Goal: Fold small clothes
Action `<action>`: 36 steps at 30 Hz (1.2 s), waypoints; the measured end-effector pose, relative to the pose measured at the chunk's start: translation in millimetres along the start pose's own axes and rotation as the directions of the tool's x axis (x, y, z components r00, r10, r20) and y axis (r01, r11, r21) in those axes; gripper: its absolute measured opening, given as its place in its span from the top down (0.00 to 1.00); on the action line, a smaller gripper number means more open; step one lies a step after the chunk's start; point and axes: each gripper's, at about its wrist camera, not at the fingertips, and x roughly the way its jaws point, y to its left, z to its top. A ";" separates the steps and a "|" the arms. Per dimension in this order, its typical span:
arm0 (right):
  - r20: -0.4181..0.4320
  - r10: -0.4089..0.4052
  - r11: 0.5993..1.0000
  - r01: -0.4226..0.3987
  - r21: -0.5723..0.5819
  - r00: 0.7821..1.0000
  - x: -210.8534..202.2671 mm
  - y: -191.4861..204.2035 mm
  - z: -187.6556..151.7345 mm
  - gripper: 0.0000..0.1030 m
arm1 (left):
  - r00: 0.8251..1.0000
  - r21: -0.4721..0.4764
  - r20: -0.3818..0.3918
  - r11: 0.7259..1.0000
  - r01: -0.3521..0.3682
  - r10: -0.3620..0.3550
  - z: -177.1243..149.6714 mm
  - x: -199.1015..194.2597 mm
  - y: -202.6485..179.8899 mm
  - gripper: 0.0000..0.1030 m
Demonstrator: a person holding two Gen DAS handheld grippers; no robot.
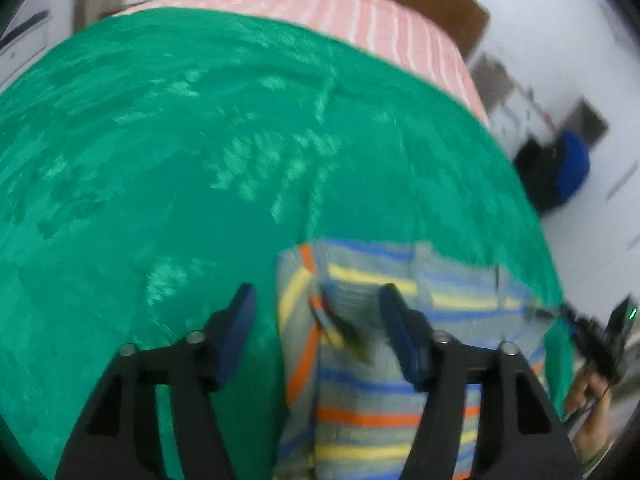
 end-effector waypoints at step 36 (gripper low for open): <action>-0.553 -0.136 0.888 -0.147 -0.436 0.822 124.1 176.8 -77.9 0.61 | 0.983 0.200 0.151 0.970 -0.136 0.107 -203.6 -75.0 55.1 0.02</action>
